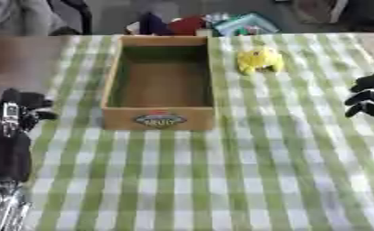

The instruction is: Pick up objects on the table and place them in the box.

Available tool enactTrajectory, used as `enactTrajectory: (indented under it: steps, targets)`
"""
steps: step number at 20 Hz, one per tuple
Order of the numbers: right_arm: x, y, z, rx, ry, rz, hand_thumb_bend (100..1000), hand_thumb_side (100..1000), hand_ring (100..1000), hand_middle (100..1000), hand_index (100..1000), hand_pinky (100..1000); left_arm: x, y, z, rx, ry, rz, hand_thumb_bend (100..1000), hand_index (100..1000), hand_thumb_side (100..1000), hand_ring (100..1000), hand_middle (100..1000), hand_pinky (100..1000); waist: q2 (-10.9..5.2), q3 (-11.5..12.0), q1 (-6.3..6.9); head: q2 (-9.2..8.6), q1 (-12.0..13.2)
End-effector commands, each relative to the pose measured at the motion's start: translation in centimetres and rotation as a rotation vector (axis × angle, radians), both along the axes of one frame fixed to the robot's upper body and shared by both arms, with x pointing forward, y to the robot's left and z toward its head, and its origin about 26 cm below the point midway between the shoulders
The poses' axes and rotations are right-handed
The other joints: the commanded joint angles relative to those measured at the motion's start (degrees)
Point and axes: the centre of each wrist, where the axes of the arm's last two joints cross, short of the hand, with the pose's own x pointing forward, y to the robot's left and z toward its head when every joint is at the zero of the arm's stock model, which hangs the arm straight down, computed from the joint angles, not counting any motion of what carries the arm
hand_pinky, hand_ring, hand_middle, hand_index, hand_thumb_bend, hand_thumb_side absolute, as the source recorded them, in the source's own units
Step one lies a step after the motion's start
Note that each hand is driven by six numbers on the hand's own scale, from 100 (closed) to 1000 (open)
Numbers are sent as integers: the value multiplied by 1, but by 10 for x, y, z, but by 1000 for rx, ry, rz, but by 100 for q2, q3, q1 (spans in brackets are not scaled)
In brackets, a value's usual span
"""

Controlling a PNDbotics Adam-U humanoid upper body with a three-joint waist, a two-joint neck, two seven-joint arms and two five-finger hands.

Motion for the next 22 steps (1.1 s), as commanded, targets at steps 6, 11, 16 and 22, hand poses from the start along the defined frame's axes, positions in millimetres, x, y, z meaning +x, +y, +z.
enactTrajectory:
  steps: [6,11,16,22]
  targets:
    - [-2,-3,13,-33,-37,1,100,570,510,542,642,408,-1,6,10,21,-35,13,102,511,629,611,554,530,-91,13,-14,9,-11]
    - [-1,-5,18,-55,-52,10,100,527,510,542,642,407,-1,6,10,21,-35,12,105,510,627,610,554,530,-91,22,-24,12,-19]
    - [2,-11,35,-122,-99,34,100,453,510,543,648,408,-1,6,10,23,-33,9,107,510,627,610,554,529,-95,50,-42,1,-29]
    - [12,-21,74,-259,-191,89,100,412,513,549,662,415,-1,4,9,27,-27,-1,108,509,627,610,553,528,-116,109,-55,20,-67]
